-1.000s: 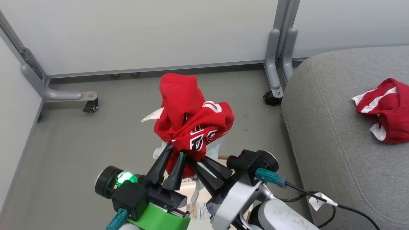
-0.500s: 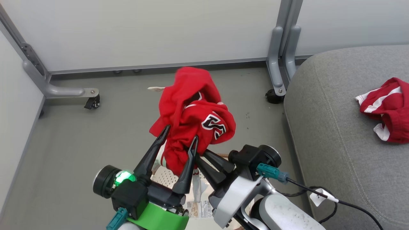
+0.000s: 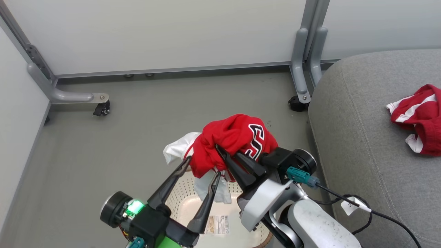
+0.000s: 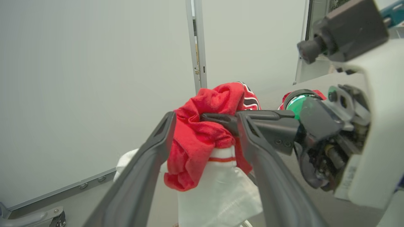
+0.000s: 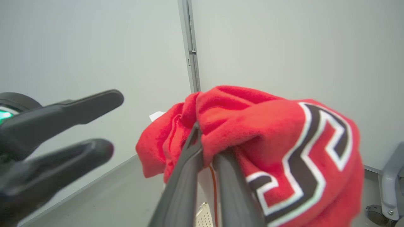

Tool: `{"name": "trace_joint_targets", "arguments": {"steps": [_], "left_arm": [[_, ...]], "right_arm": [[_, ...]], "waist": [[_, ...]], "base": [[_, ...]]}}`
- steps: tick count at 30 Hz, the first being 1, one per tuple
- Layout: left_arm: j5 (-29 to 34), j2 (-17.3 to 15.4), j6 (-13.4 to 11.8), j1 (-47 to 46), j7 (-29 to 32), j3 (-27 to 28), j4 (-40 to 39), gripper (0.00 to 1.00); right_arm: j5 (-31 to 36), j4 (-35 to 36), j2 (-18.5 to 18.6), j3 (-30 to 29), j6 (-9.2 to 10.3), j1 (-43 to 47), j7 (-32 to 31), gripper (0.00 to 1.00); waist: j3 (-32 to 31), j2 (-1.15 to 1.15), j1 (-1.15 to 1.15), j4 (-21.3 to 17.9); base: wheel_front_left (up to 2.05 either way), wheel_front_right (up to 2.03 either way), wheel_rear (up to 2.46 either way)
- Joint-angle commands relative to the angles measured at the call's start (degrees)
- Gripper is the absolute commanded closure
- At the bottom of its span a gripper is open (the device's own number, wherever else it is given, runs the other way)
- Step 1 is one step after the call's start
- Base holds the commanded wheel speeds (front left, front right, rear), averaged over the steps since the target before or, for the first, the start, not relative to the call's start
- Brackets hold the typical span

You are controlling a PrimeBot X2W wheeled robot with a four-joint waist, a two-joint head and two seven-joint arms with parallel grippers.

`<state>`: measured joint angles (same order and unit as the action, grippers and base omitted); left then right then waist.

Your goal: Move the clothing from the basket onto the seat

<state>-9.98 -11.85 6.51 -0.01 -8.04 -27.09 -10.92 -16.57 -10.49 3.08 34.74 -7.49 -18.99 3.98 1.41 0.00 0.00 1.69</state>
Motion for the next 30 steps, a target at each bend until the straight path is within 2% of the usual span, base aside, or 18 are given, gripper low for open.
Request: {"name": "trace_joint_targets", "arguments": {"steps": [1, 9, 20, 24, 30], "left_arm": [[-0.23, -0.53, 0.12, 1.28, 0.43, -0.39, -0.24, 0.00], [-1.42, -2.29, 0.37, 3.45, 2.28, -2.54, 0.97, 0.00], [-1.66, -2.67, -0.48, 2.92, 2.30, -2.56, 2.43, 0.00], [-1.71, -2.57, -0.48, 1.66, 1.74, -2.73, 2.90, 0.00], [-1.55, -2.91, -0.67, 0.45, 1.29, -3.05, 2.97, 0.00]], "right_arm": [[0.38, -0.24, 0.26, -0.27, 0.00, -0.13, 0.44, 1.00], [0.57, -1.62, 0.32, -0.67, 0.00, 1.00, 0.98, 1.00], [0.77, -2.35, 0.39, -1.27, 0.00, 1.08, 1.31, 1.00], [1.06, -2.63, 0.43, -1.84, 0.00, 0.45, 1.55, 1.00], [1.80, -2.61, 0.39, -3.04, 0.00, -0.48, 2.18, 1.00]], "waist": [[-0.02, 0.00, 0.00, 0.03], [-0.08, 0.00, 0.00, -0.02], [0.82, 0.00, 0.00, -1.42], [1.81, 0.00, 0.00, -3.15], [3.96, 0.00, 0.00, -7.74]], "base": [[0.00, 0.00, 0.00], [0.00, 0.00, 0.00], [0.00, 0.00, 0.00], [0.00, 0.00, 0.00], [0.00, 0.00, 0.00]]}}
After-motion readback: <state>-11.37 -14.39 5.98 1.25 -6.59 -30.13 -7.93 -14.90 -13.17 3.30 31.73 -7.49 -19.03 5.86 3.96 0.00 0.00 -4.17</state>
